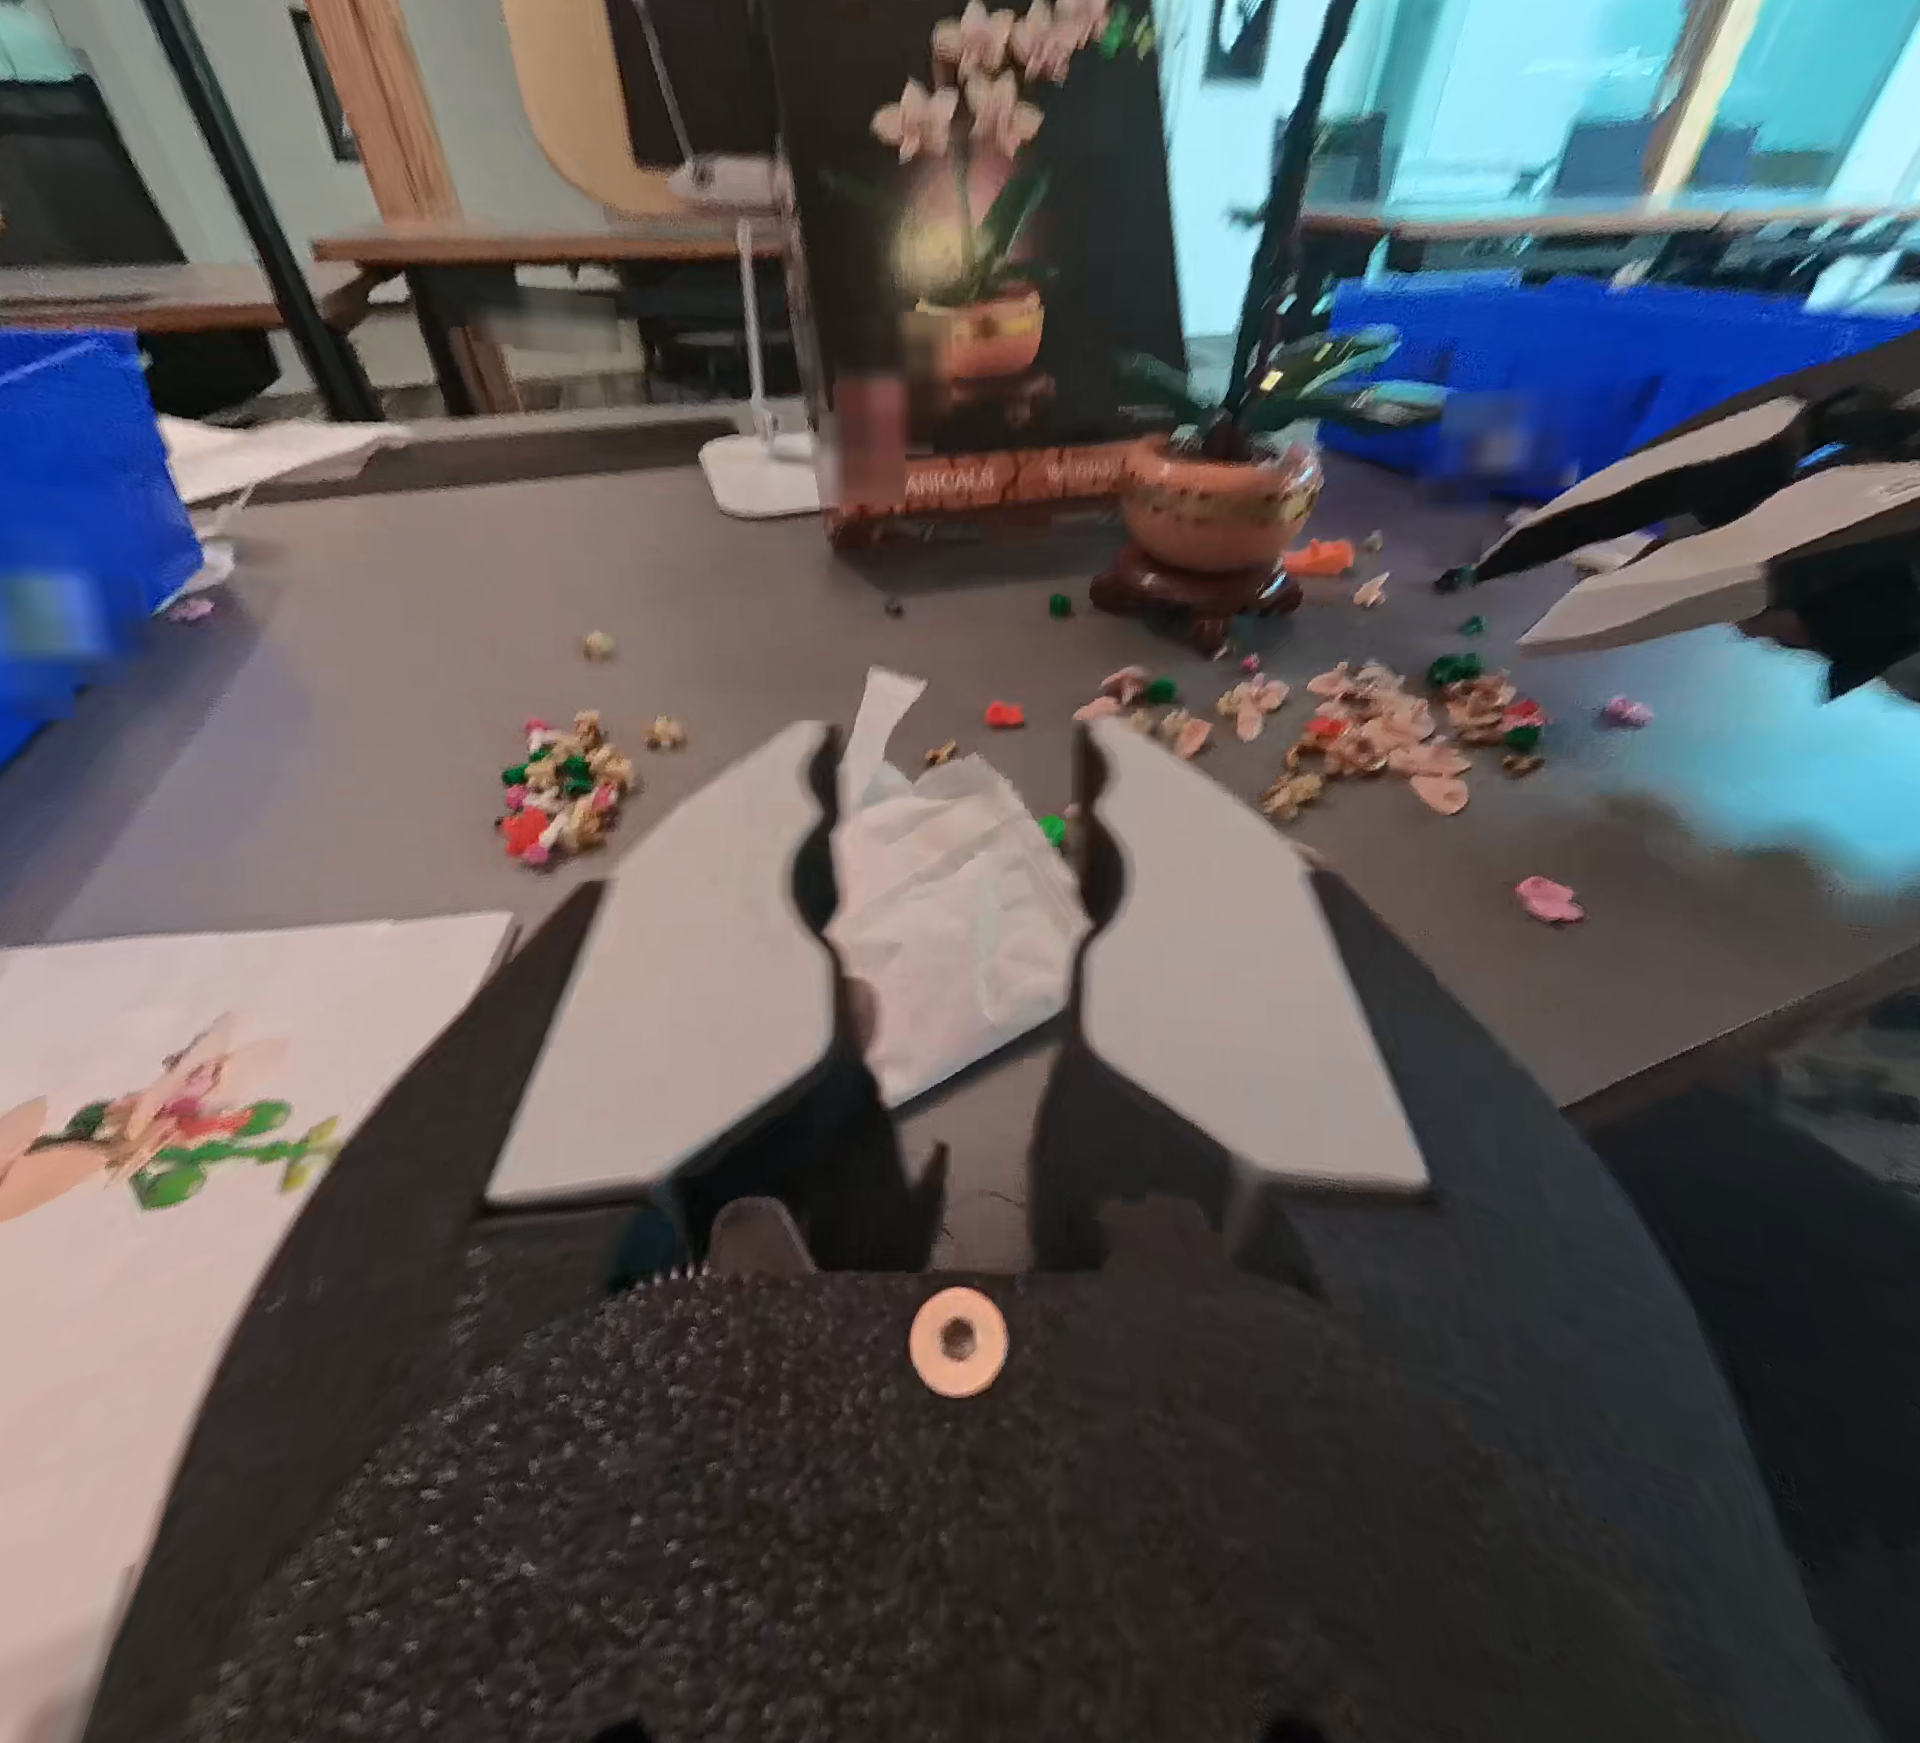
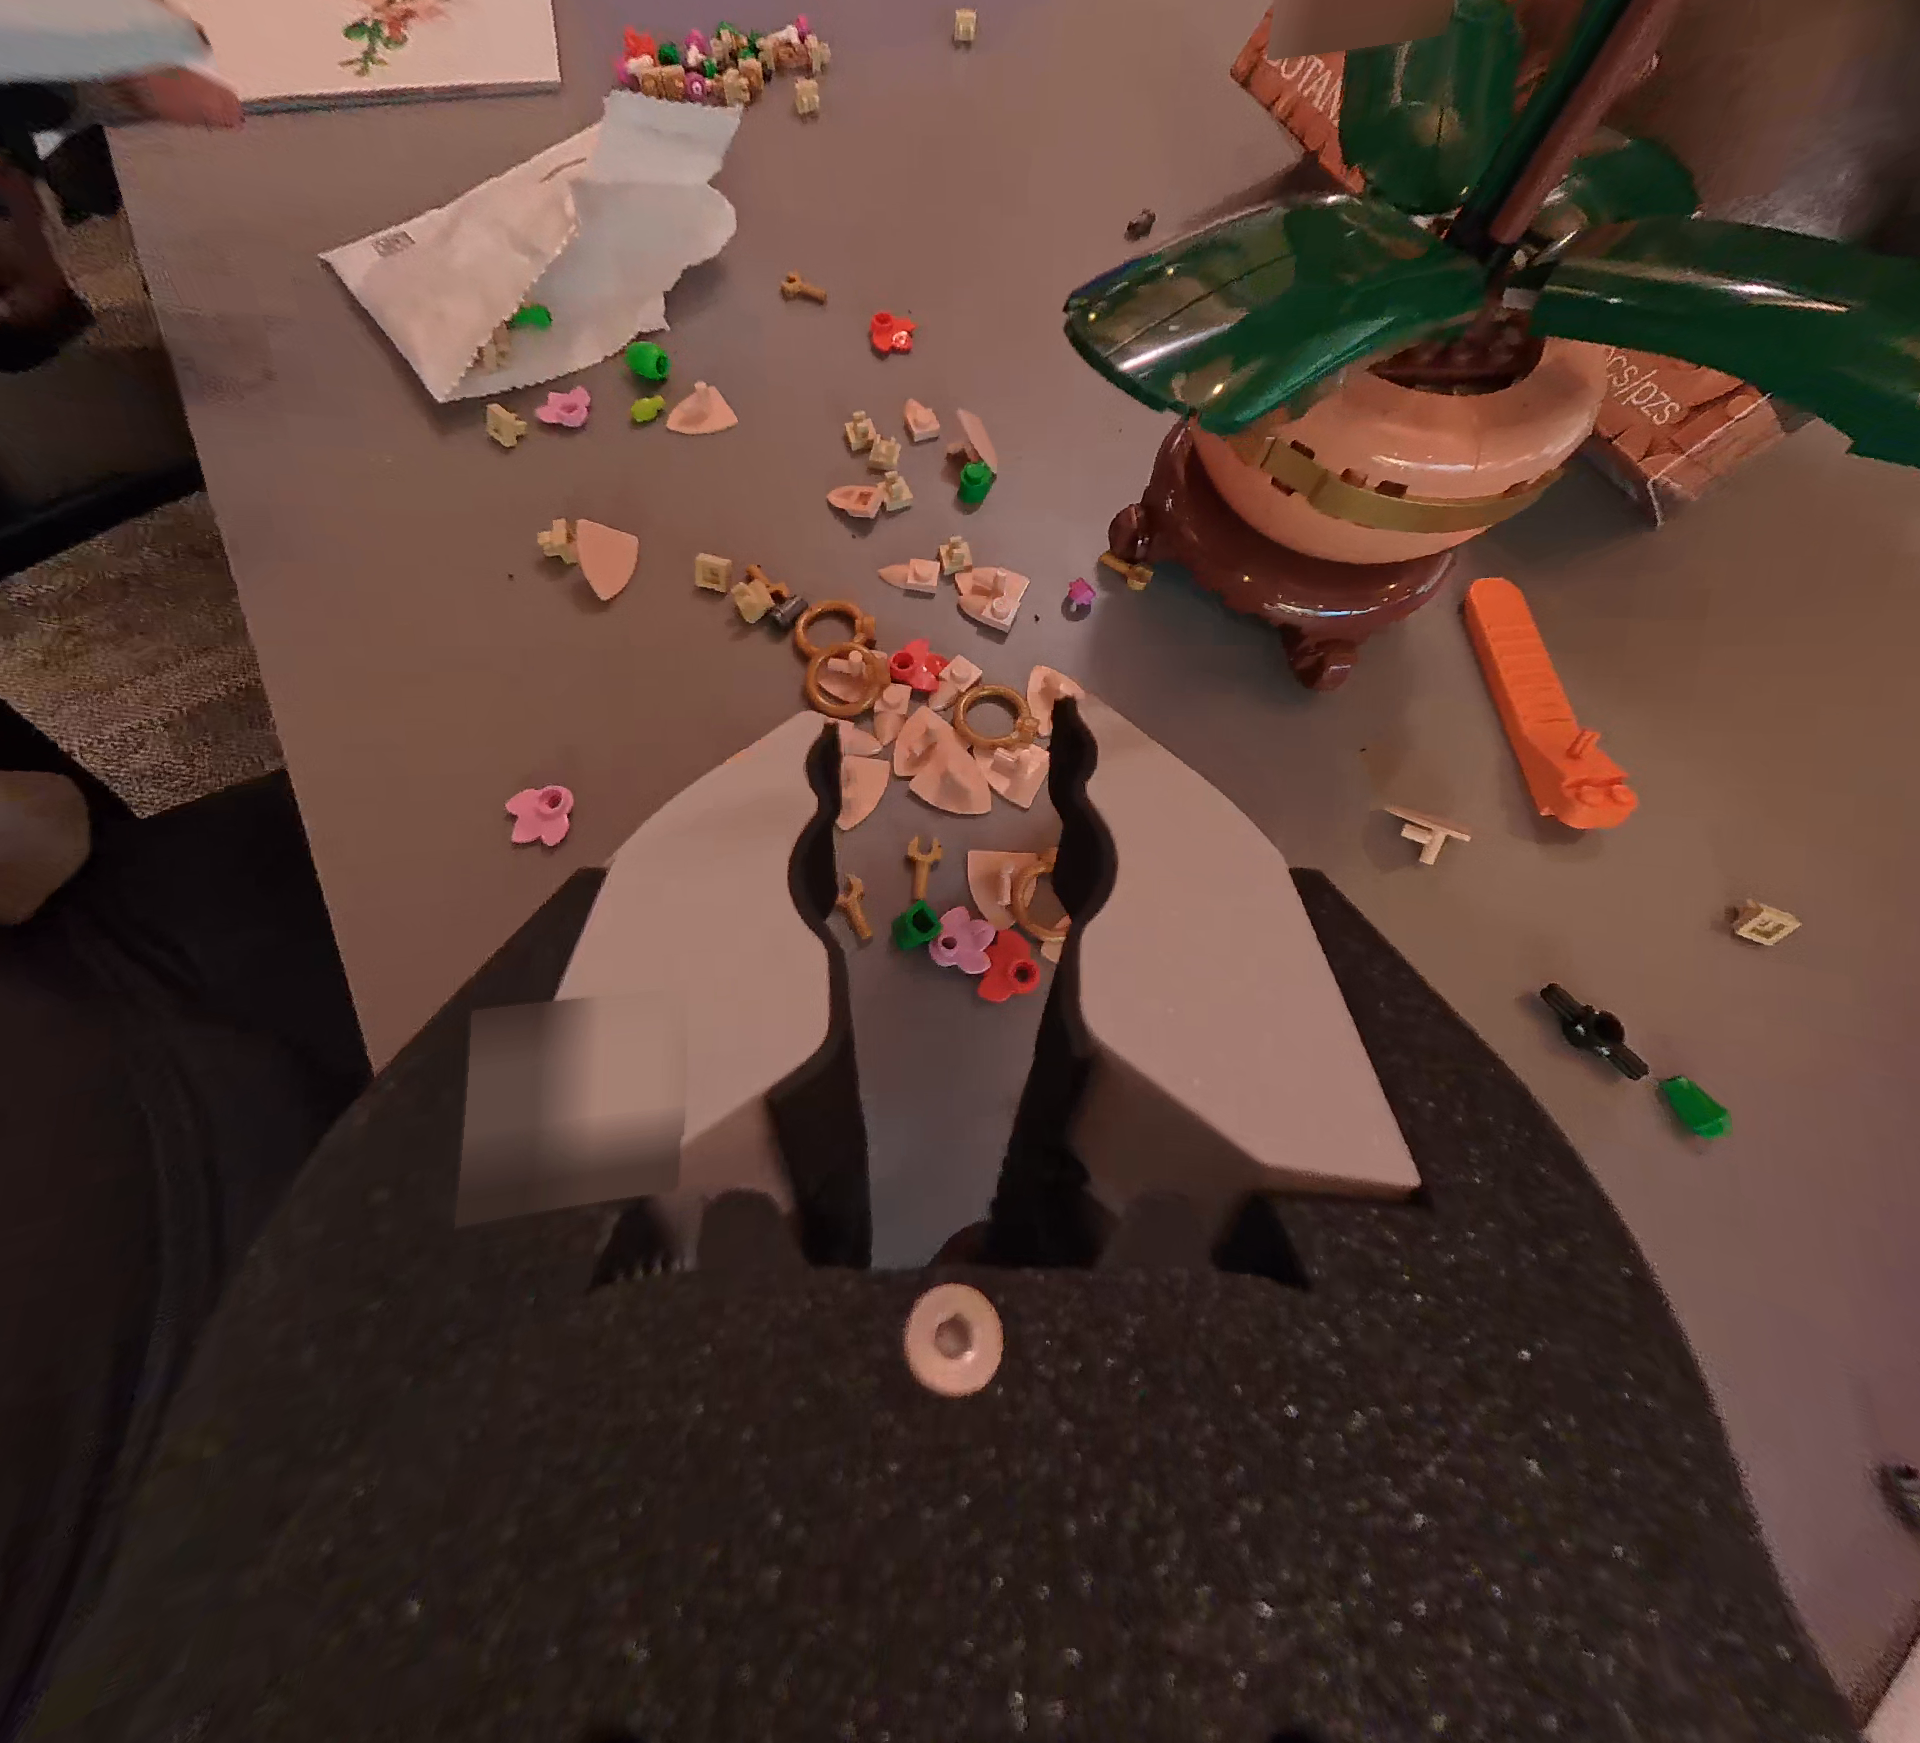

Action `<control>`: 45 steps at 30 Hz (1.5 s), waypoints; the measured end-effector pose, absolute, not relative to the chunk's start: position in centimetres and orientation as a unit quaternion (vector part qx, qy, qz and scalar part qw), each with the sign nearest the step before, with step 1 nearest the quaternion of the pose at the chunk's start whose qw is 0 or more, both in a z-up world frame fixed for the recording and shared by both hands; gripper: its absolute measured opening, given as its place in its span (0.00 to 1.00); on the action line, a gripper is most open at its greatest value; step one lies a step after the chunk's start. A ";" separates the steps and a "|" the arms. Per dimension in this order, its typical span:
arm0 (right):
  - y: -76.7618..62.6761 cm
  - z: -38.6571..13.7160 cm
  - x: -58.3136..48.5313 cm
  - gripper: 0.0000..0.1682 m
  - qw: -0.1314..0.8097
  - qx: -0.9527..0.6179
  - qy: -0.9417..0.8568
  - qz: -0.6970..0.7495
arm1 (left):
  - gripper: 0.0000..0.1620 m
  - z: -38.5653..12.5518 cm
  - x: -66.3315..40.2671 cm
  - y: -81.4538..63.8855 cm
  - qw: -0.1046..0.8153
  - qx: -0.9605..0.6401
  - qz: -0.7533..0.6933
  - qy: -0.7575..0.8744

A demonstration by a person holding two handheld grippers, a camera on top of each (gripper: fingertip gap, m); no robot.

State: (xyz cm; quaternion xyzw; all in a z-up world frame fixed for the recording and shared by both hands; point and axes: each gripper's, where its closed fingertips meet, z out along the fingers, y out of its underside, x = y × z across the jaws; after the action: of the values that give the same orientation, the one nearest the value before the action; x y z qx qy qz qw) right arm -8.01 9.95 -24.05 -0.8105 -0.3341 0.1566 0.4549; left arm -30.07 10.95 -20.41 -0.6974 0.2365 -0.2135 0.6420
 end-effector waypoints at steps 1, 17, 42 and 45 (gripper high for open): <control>9.9 -23.9 -8.0 0.24 0.463 -0.805 -0.334 0.162 | 0.17 -19.6 -29.9 10.7 0.652 -0.683 -0.236 0.231; 8.4 -23.9 -7.5 0.41 0.501 -0.768 -0.374 0.138 | 0.29 -15.9 -28.3 9.5 0.709 -0.608 -0.229 0.274; 9.9 -18.3 -1.9 0.25 0.718 -0.661 -0.194 0.102 | 0.50 -15.8 -39.3 12.1 0.839 -0.535 -0.063 0.074; 9.9 -18.4 -2.0 0.26 0.717 -0.661 -0.196 0.098 | 0.49 -15.7 -39.5 12.2 0.839 -0.535 -0.066 0.069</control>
State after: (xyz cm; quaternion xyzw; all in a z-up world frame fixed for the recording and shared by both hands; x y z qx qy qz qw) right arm -1.96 9.90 -18.36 -0.6614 -0.1959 0.0979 0.7174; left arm -39.48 12.16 -15.71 -0.5354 0.0685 -0.0658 0.8392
